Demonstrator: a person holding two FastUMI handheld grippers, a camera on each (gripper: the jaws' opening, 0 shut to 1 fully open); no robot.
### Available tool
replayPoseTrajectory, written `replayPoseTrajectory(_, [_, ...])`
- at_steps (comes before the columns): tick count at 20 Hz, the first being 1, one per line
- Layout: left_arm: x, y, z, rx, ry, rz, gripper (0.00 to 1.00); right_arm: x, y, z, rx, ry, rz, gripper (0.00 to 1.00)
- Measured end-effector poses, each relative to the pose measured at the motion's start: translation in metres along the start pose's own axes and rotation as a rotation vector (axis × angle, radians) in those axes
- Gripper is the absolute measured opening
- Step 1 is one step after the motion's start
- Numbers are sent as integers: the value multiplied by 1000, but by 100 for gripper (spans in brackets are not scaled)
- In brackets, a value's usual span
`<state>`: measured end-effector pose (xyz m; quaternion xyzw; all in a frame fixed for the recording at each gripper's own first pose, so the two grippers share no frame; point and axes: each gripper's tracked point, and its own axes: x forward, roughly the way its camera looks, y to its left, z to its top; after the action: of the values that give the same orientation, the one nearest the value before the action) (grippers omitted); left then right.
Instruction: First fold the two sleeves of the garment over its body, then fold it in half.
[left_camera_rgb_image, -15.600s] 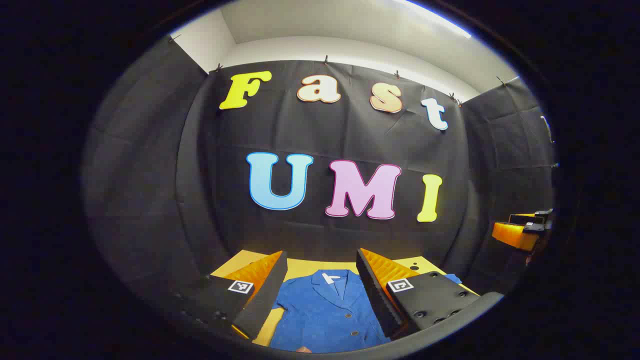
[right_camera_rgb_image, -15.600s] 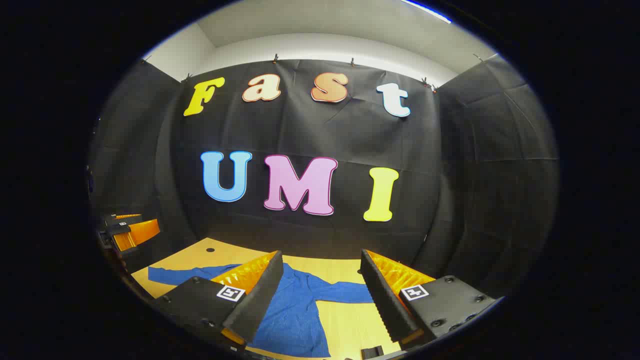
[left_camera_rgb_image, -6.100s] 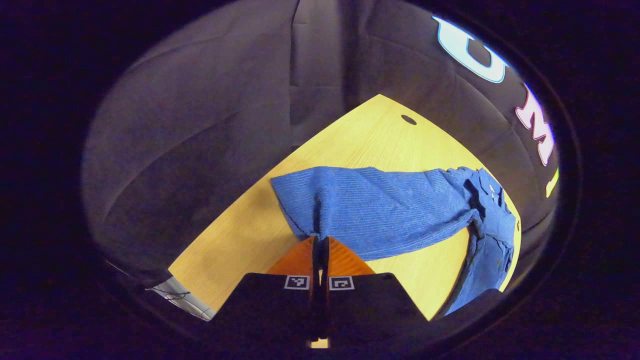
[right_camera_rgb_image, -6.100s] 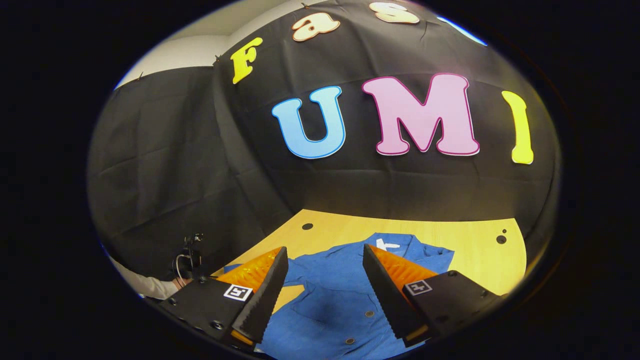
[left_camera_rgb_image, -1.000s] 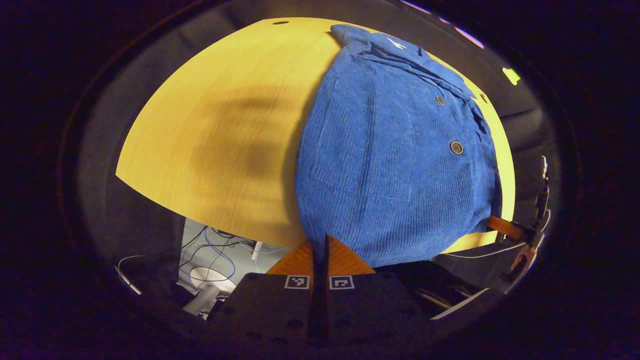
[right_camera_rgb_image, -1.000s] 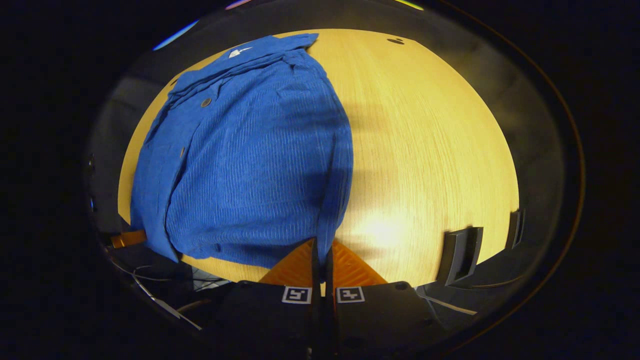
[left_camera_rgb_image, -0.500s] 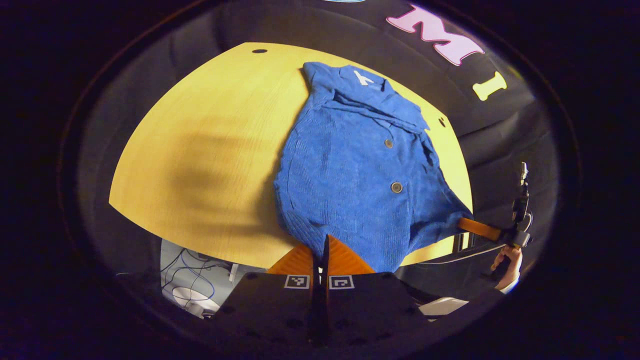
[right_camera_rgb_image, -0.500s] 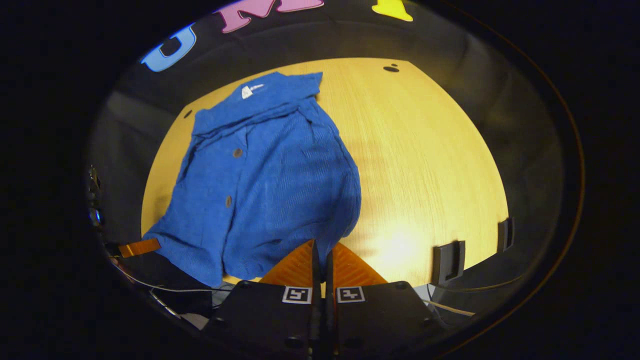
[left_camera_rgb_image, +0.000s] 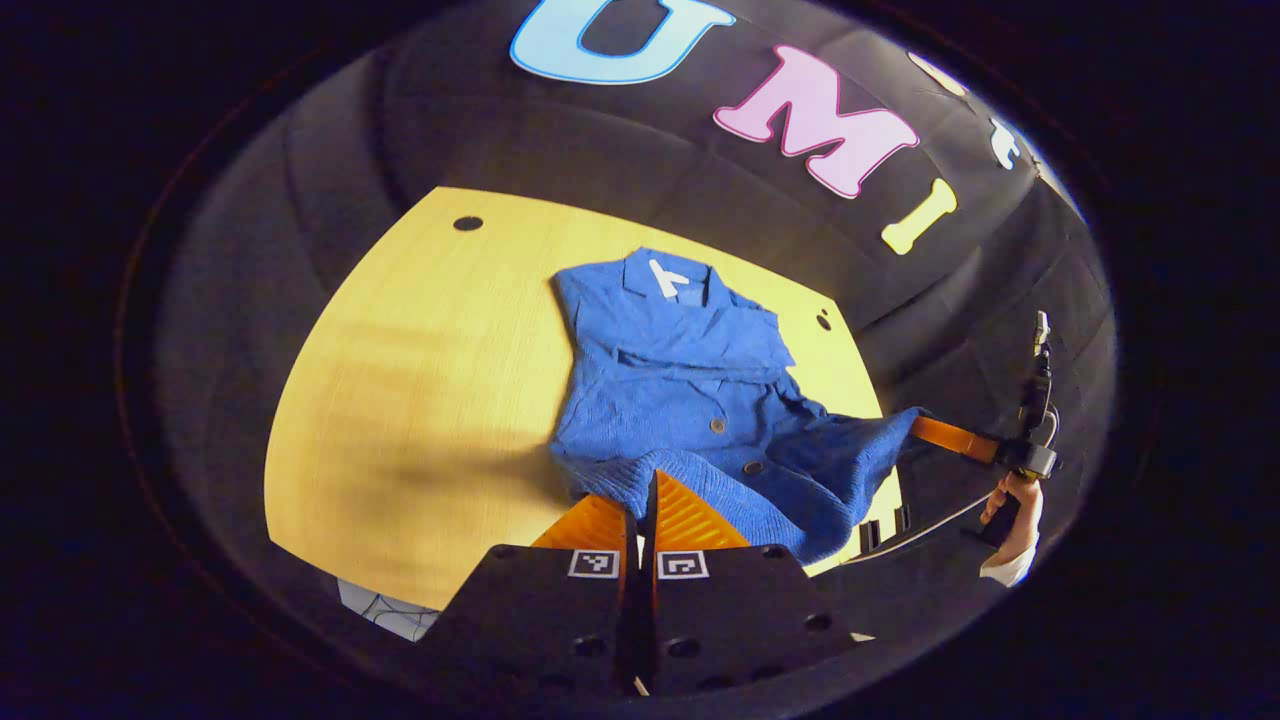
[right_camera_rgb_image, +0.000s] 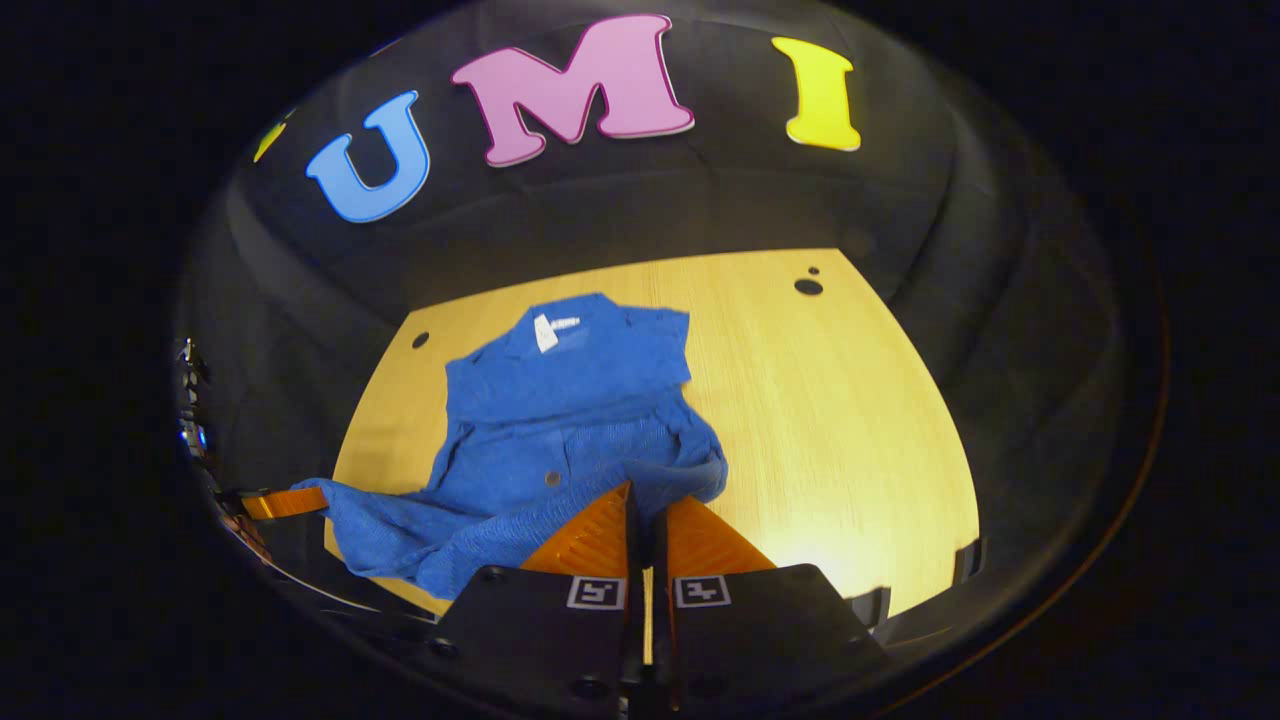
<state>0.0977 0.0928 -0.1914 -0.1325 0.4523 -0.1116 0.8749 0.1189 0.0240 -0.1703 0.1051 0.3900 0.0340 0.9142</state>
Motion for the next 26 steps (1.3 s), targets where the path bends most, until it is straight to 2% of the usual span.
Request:
replayPoseTrajectory(4, [36,7,94,-41,-76,27,0,58,1,80,-29,-58,6,4])
replayPoseTrajectory(7, [99,40,144,-107,-66,115,0,130,-6,123,-30,-67,-3,4])
replayPoseTrajectory(9, [147,59,160,-154,2,167,0,188,-10,136,-28,-39,7,4])
replayPoseTrajectory(12, [223,75,175,-163,45,193,0,285,-22,142,-86,6,5,4])
replayPoseTrajectory(14, [254,90,170,-164,93,239,0,326,-26,121,-102,86,27,4])
replayPoseTrajectory(15, [268,97,167,-172,103,257,1,333,-30,123,-103,86,34,4])
replayPoseTrajectory(16, [277,99,165,-186,111,268,5,339,-28,131,-100,59,62,4])
replayPoseTrajectory(17, [280,103,163,-199,112,295,17,347,-24,136,-98,25,98,7])
replayPoseTrajectory(18, [286,105,160,-204,115,313,44,354,-24,141,-104,0,110,11])
replayPoseTrajectory(19, [289,106,160,-203,115,331,71,362,-29,140,-116,-7,106,28])
replayPoseTrajectory(20, [294,107,161,-200,103,349,75,367,-31,136,-116,6,111,45])
replayPoseTrajectory(21, [296,106,166,-199,78,363,72,368,-26,137,-106,3,133,62])
replayPoseTrajectory(22, [296,106,174,-196,37,379,75,366,-21,141,-105,-21,155,80])
replayPoseTrajectory(24, [288,104,189,-181,-45,399,76,360,-16,157,-142,-90,154,93])
replayPoseTrajectory(25, [281,102,200,-164,-96,402,86,353,-9,166,-151,-122,165,93])
replayPoseTrajectory(26, [273,99,211,-139,-137,404,86,343,1,174,-150,-147,180,94])
